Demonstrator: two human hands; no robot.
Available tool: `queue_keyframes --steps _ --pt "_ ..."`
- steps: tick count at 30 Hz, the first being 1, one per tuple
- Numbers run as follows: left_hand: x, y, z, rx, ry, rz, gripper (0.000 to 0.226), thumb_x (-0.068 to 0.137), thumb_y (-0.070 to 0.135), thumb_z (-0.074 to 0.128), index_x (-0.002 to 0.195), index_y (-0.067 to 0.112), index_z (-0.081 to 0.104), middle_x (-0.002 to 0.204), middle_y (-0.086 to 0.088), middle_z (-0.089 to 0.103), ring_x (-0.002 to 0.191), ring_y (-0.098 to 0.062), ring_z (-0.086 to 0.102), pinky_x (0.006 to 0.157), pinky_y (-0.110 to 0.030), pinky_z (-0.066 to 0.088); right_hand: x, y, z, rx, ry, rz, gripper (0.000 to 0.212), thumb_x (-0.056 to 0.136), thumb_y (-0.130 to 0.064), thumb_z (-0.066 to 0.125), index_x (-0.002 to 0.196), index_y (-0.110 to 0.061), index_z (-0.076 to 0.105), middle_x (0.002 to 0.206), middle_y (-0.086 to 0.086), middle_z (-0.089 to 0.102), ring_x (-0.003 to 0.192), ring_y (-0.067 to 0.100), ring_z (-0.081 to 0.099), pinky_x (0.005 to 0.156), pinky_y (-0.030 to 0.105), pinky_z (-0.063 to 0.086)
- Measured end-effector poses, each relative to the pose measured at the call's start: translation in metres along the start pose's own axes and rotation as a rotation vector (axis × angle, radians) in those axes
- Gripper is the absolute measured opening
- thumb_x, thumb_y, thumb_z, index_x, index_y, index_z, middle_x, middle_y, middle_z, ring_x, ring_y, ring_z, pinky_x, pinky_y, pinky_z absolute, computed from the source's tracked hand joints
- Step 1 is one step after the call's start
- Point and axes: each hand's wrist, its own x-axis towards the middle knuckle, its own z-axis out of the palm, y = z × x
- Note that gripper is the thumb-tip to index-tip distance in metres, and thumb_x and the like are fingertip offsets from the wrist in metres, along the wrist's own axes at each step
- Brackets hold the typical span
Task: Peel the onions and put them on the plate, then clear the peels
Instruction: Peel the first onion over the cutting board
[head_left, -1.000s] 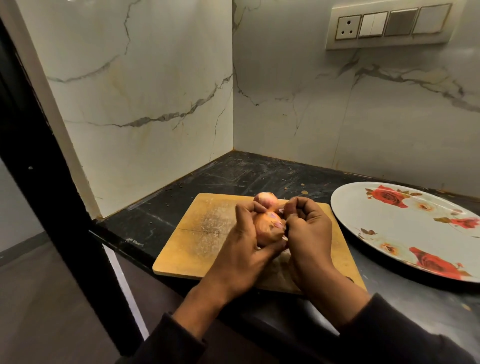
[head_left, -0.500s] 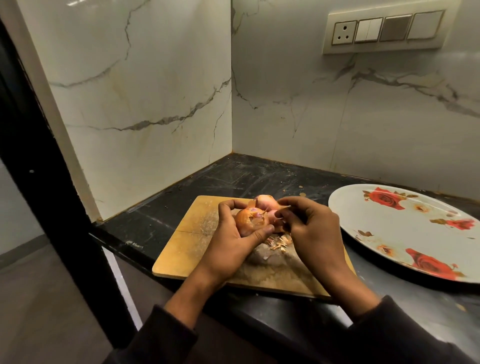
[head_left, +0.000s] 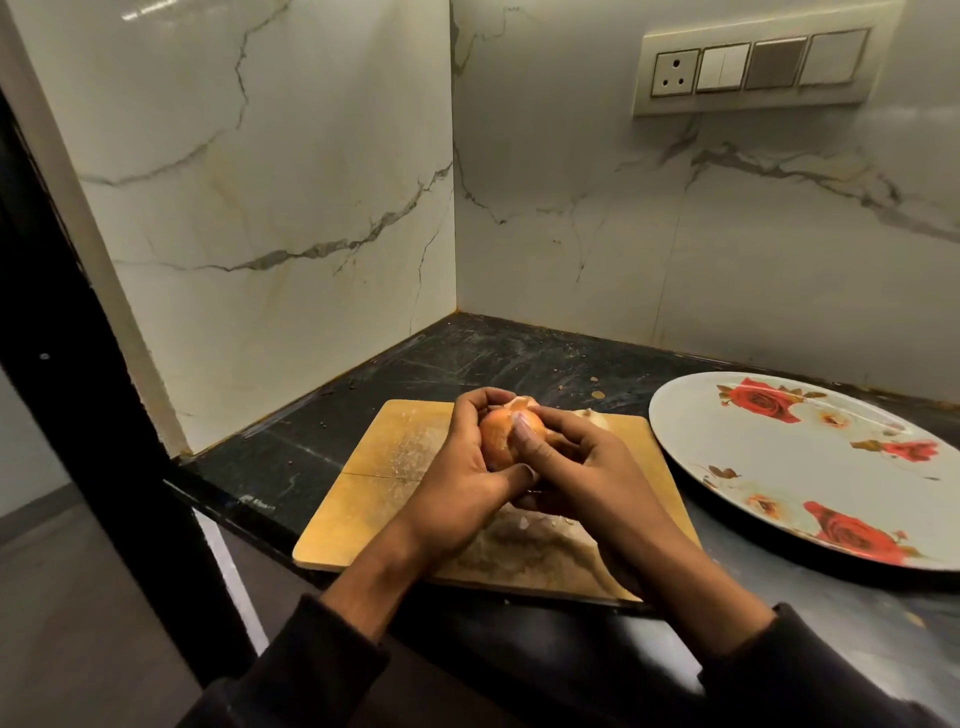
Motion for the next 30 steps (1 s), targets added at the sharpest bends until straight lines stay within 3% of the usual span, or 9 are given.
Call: queue_keyframes --steps 3,6,8,11,16,20,23,28,30 --pt "0.0 -0.002 -0.003 -0.154 -0.07 -0.077 0.057 0.085 0.004 0.064 0.132 0.025 0.039 0.129 -0.008 0.05 0.109 -0.018 0.067 0.088 -0.032 0.058 0.001 0.003 -0.009 0.087 -0.059 0.058 0.054 0.083 -0.036 0.073 0.134 -0.023 0.063 0.119 0.007 0.072 0.099 0.022 0.075 0.073 0.03 0.061" --pt "-0.002 -0.003 -0.001 -0.345 -0.077 -0.127 0.04 0.093 0.026 0.063 0.129 0.019 0.047 0.132 -0.013 0.053 0.116 -0.025 0.064 0.098 -0.038 0.055 -0.004 0.007 -0.017 0.043 -0.117 0.012 0.053 0.084 -0.029 0.074 0.136 -0.029 0.062 0.123 0.007 0.07 0.1 0.024 0.074 0.075 0.035 0.061" --pt "-0.002 -0.004 0.003 -0.271 -0.039 -0.101 0.033 0.097 0.028 0.058 0.127 0.015 0.053 0.126 -0.009 0.06 0.112 -0.018 0.067 0.091 -0.032 0.057 -0.007 0.008 -0.022 -0.079 -0.092 -0.073 0.053 0.081 -0.029 0.076 0.132 -0.036 0.064 0.126 -0.003 0.069 0.105 0.019 0.073 0.078 0.033 0.061" --pt "0.001 -0.005 0.006 -0.157 0.054 -0.002 0.023 0.093 0.011 0.063 0.115 0.006 0.062 0.107 -0.003 0.071 0.098 -0.016 0.073 0.078 -0.025 0.059 -0.011 0.01 -0.032 -0.279 -0.028 -0.174 0.056 0.072 -0.038 0.081 0.126 -0.042 0.065 0.118 -0.015 0.071 0.106 0.009 0.07 0.084 0.028 0.06" --pt "0.007 -0.006 0.015 -0.024 0.175 0.085 0.011 0.089 0.006 0.069 0.097 0.0 0.073 0.09 0.001 0.076 0.085 -0.009 0.073 0.07 -0.022 0.058 -0.017 0.013 -0.036 -0.395 0.073 -0.259 0.05 0.061 -0.049 0.082 0.107 -0.048 0.063 0.1 -0.025 0.069 0.099 -0.004 0.065 0.075 0.014 0.054" --pt "0.017 -0.014 0.022 0.062 0.287 0.041 0.008 0.09 0.014 0.07 0.094 0.009 0.076 0.091 0.0 0.076 0.088 -0.01 0.072 0.076 -0.029 0.061 -0.017 0.021 -0.037 -0.39 0.1 -0.265 0.051 0.064 -0.046 0.085 0.111 -0.044 0.066 0.105 -0.026 0.067 0.099 0.002 0.067 0.076 0.021 0.058" --pt "0.021 -0.018 0.018 -0.059 0.345 -0.026 0.01 0.094 0.008 0.064 0.099 0.007 0.073 0.09 -0.005 0.076 0.085 -0.012 0.073 0.069 -0.025 0.059 -0.014 0.021 -0.035 -0.379 0.101 -0.27 0.049 0.07 -0.036 0.088 0.115 -0.038 0.067 0.11 -0.02 0.067 0.102 0.002 0.066 0.078 0.023 0.059" --pt "0.02 -0.022 0.02 0.09 0.316 0.031 0.028 0.102 0.005 0.051 0.1 0.025 0.071 0.092 0.005 0.072 0.08 -0.001 0.067 0.07 -0.018 0.055 -0.01 0.022 -0.04 -0.27 0.157 -0.184 0.038 0.077 -0.027 0.085 0.11 -0.037 0.067 0.103 -0.017 0.069 0.098 0.005 0.069 0.082 0.023 0.059" --pt "0.021 -0.022 0.023 0.121 0.276 0.03 0.028 0.105 0.013 0.047 0.098 0.029 0.069 0.094 0.008 0.071 0.083 0.003 0.065 0.07 -0.016 0.051 -0.008 0.023 -0.04 -0.204 0.164 -0.137 0.032 0.082 -0.025 0.081 0.11 -0.036 0.07 0.097 -0.016 0.071 0.099 0.01 0.07 0.084 0.031 0.061"
